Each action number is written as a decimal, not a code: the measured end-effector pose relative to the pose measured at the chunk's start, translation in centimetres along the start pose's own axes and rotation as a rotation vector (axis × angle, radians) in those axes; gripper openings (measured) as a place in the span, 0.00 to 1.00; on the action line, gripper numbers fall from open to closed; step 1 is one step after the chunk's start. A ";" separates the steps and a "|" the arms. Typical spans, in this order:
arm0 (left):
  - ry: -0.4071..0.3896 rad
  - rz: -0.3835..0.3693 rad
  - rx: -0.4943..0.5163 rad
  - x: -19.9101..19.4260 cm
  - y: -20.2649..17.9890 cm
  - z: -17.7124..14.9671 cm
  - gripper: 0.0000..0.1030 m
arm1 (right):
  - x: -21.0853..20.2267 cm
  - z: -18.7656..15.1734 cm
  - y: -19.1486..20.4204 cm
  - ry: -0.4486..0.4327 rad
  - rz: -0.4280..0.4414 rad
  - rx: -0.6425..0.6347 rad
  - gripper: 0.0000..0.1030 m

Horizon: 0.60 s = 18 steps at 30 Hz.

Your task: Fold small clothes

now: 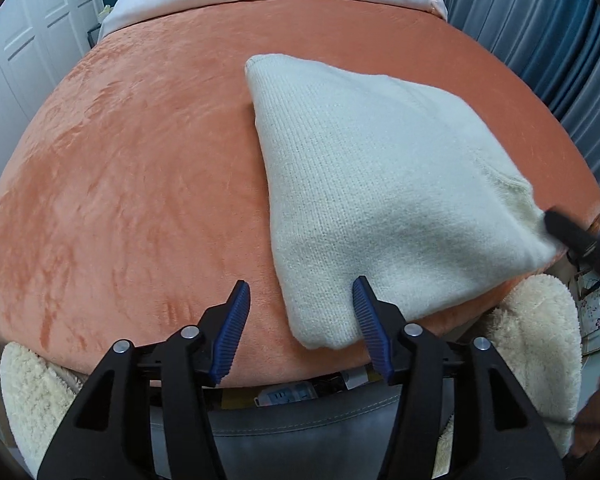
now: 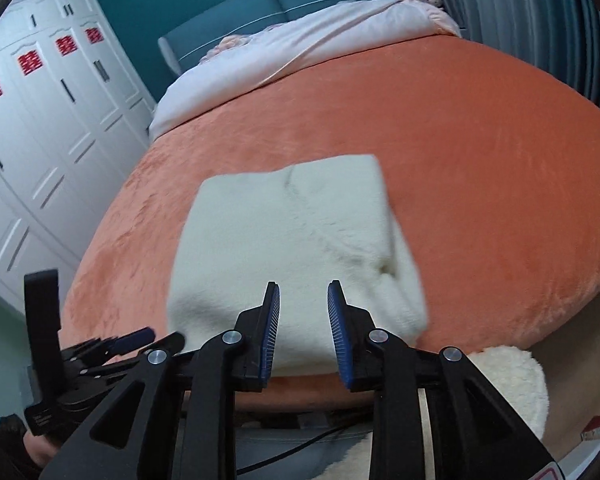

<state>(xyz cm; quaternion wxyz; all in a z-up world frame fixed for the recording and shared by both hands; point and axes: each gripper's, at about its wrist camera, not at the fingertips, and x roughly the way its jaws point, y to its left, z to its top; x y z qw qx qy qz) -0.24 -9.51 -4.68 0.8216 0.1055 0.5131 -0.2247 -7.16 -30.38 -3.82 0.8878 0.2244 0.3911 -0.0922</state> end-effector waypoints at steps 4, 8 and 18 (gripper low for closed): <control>0.012 0.006 -0.006 -1.0 0.5 -0.1 0.53 | 7.9 -3.2 0.7 0.243 -0.112 -0.144 0.17; -0.036 0.039 -0.067 -3.2 3.1 -0.4 0.53 | 5.6 -1.5 2.8 0.185 -0.087 -0.187 0.14; -0.056 0.097 -0.168 -4.3 6.4 0.8 0.53 | 11.3 -0.2 9.6 0.263 0.024 -0.348 0.14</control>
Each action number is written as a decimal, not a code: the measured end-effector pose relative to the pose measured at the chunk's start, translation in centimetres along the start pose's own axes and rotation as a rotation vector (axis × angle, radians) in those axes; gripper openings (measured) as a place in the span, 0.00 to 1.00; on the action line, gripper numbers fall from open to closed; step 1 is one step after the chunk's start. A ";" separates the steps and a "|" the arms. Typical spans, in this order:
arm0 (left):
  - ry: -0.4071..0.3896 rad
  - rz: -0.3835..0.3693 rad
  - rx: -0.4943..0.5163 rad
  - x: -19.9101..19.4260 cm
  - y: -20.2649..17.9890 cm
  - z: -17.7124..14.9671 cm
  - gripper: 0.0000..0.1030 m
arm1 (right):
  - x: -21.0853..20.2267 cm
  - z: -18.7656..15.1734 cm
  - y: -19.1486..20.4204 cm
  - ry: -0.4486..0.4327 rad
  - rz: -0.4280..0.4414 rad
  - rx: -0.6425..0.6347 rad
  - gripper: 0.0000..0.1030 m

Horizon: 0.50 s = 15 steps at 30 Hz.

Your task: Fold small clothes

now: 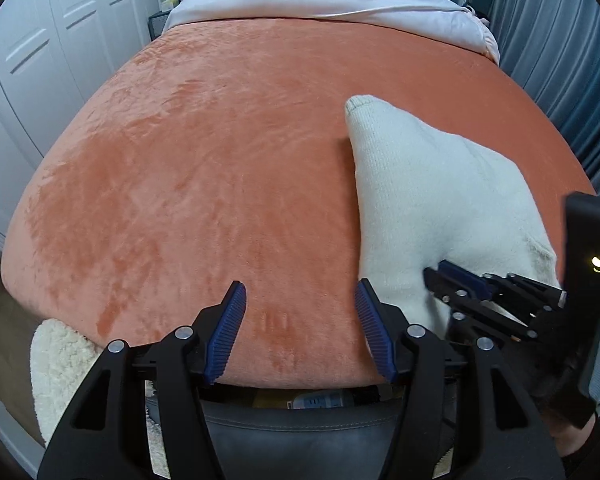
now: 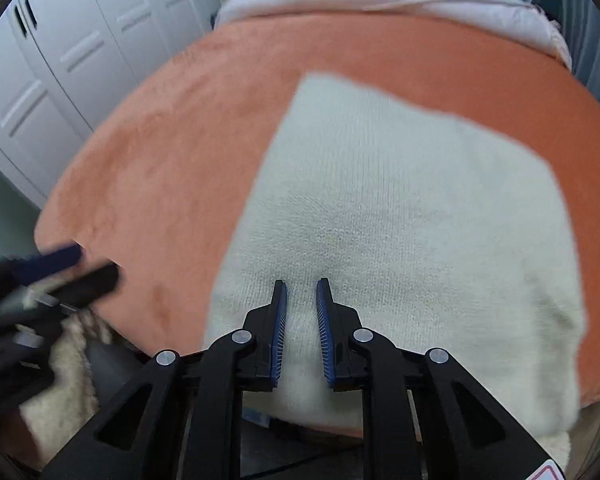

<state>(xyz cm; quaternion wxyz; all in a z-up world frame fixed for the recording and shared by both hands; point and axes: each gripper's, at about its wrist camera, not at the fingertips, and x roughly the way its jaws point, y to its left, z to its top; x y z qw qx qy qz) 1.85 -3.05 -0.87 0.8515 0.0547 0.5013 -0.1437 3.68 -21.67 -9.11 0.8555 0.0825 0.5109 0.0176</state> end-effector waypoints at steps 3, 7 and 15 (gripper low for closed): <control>0.006 0.006 0.006 0.2 0.0 0.0 0.53 | -2.6 0.5 -0.3 -0.029 0.012 0.043 0.13; 0.028 -0.010 0.018 1.0 -0.9 -0.1 0.53 | -5.9 -0.8 -2.3 -0.095 0.004 0.125 0.12; 0.022 -0.030 0.077 1.1 -3.7 0.0 0.56 | -6.5 -4.1 -6.0 -0.095 -0.043 0.262 0.17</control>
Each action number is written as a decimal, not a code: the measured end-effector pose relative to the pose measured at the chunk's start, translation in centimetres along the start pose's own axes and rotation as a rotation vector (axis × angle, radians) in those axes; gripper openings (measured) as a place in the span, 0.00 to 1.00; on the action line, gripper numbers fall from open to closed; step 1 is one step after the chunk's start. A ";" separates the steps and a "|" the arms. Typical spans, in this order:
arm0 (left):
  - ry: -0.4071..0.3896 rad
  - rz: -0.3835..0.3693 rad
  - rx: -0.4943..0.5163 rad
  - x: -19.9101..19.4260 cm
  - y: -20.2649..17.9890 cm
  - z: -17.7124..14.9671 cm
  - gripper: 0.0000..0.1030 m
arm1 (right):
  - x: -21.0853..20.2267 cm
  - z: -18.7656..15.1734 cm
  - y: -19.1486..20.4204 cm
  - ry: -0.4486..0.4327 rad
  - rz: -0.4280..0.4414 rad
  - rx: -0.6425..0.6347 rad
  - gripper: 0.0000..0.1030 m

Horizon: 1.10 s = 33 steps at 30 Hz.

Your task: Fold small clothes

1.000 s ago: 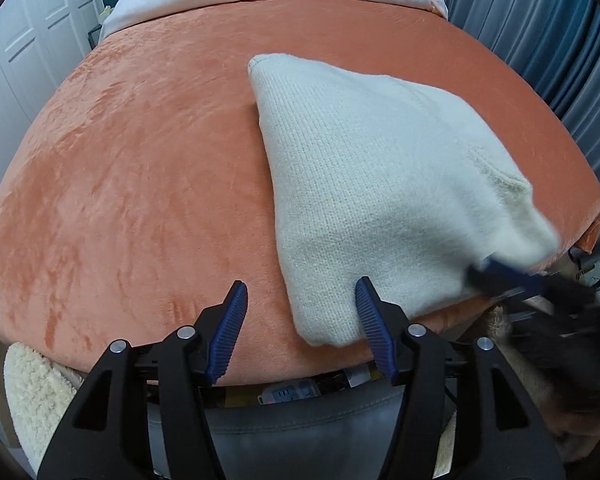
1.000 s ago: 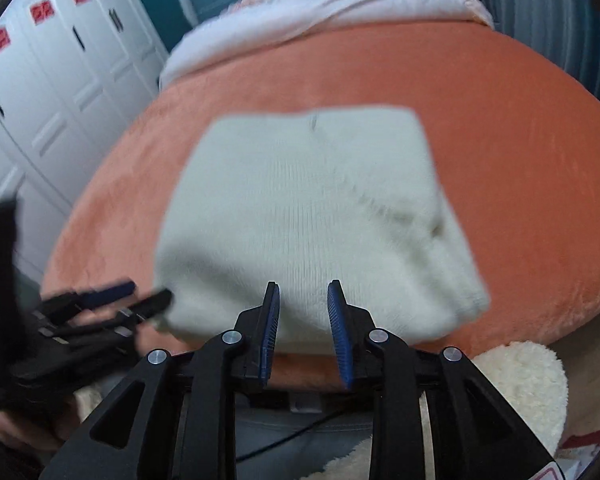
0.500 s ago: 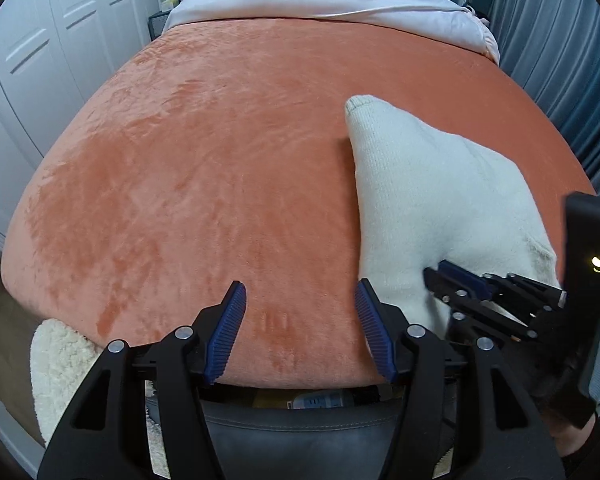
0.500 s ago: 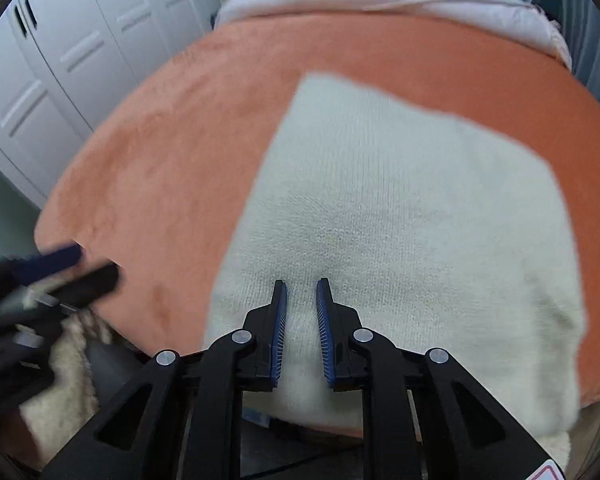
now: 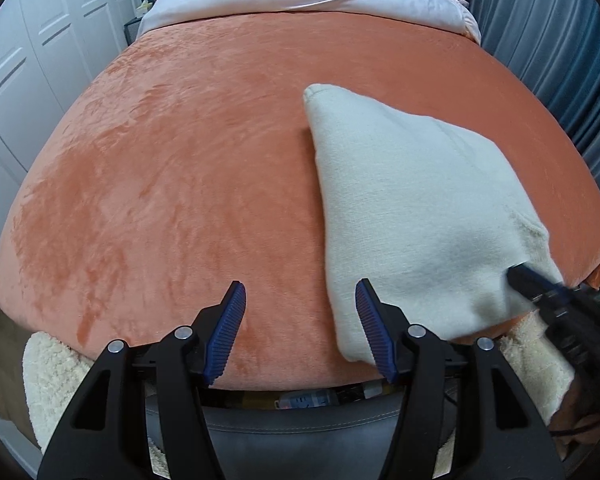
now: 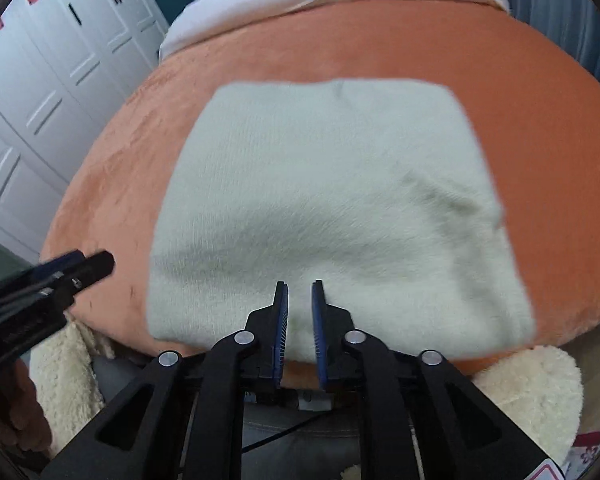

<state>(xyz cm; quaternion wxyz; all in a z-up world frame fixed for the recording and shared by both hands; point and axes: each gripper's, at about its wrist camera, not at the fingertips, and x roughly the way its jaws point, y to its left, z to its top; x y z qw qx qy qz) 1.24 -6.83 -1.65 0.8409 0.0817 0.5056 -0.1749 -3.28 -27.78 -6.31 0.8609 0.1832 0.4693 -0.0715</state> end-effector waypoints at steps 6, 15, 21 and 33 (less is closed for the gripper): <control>0.018 -0.027 0.013 0.5 -1.7 0.1 0.65 | -2.3 -0.6 -7.4 -0.049 -0.091 0.199 0.48; 0.013 -0.081 -0.013 0.4 -3.3 0.8 0.76 | 0.3 -0.7 -8.6 -0.015 0.027 0.262 0.14; 0.000 -0.074 0.004 0.8 -4.4 1.2 0.78 | -5.9 1.1 -6.5 -0.220 0.089 0.175 0.13; 0.073 -0.135 -0.077 4.5 -4.5 2.3 0.88 | 0.2 0.6 -9.5 -0.039 -0.039 0.238 0.64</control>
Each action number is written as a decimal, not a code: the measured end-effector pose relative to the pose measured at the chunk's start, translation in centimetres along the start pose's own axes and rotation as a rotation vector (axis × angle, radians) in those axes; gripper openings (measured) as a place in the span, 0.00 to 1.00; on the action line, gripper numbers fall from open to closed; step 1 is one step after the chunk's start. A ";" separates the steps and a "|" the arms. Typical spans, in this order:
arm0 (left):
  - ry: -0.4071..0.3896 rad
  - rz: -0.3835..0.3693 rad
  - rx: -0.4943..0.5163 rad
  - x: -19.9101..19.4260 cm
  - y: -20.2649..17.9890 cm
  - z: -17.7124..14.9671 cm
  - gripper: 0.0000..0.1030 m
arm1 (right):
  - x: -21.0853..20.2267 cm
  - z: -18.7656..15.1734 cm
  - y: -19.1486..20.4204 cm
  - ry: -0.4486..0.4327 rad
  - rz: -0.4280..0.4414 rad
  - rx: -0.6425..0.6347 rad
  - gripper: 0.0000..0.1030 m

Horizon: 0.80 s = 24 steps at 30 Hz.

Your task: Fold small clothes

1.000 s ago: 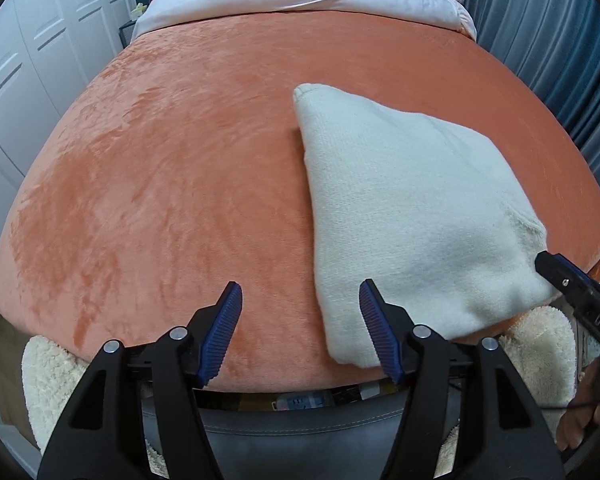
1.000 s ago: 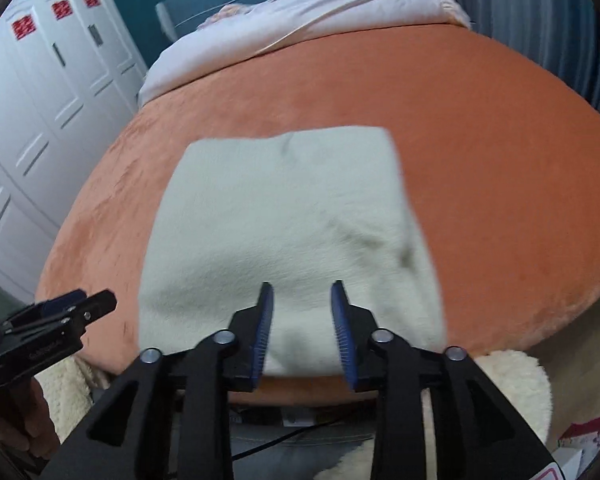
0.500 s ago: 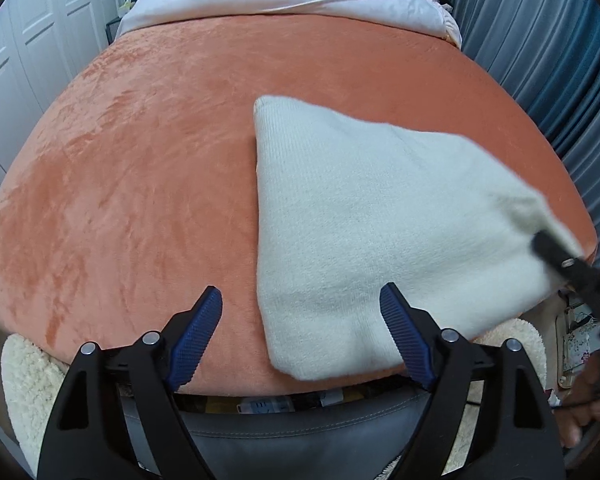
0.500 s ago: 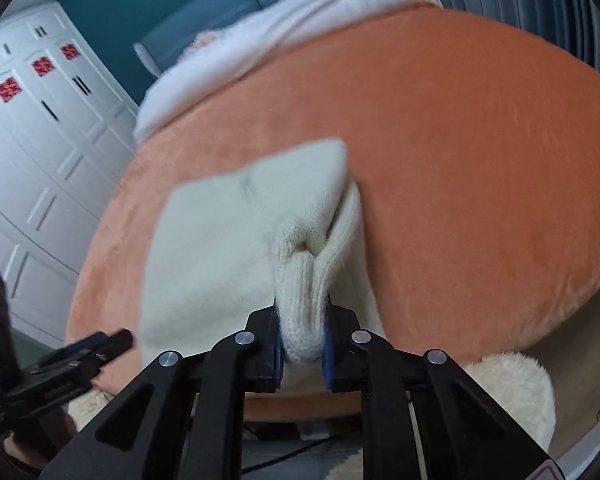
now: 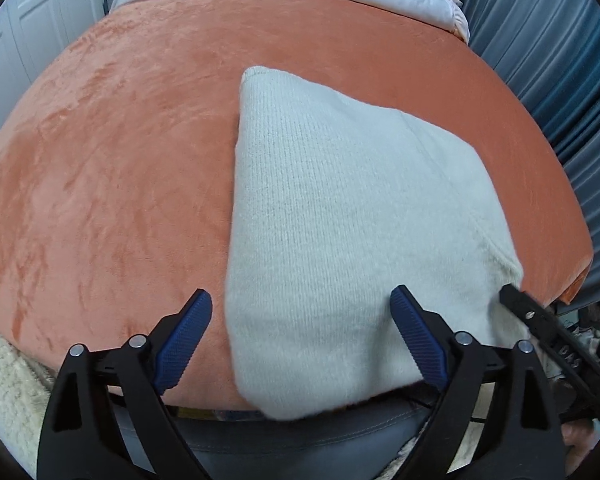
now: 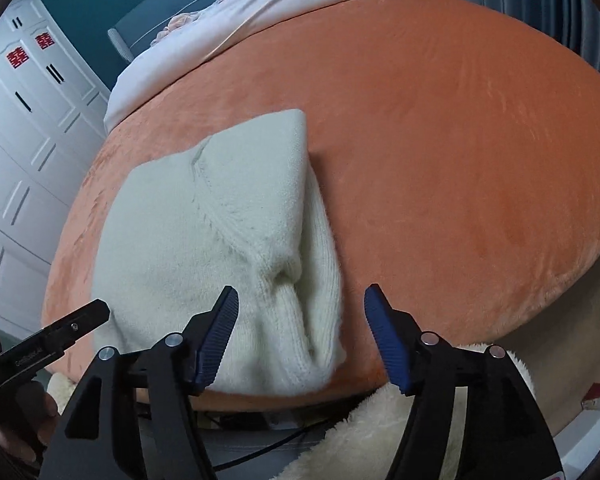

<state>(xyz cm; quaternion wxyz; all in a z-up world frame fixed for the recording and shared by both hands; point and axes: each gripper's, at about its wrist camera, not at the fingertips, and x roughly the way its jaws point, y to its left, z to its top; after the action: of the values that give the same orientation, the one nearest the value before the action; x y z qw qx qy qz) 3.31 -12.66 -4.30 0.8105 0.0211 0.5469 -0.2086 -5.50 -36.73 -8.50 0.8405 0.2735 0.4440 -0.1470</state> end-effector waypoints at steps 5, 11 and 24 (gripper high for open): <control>0.075 -0.078 -0.084 3.3 1.2 0.9 0.94 | 3.9 0.3 -2.3 0.104 0.127 0.119 0.73; 0.079 -0.116 -0.098 4.9 0.9 1.3 0.96 | 6.4 0.4 -3.0 0.130 0.247 0.227 0.89; 0.192 -0.245 -0.052 1.6 2.0 -0.2 0.67 | 2.2 0.4 1.4 0.094 0.235 0.091 0.32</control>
<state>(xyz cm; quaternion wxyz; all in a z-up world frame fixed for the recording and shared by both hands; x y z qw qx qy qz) 4.30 -11.28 -6.21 0.7232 -0.0471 0.6257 -0.2885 -3.34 -35.87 -9.71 0.8169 0.3681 0.4407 -0.0545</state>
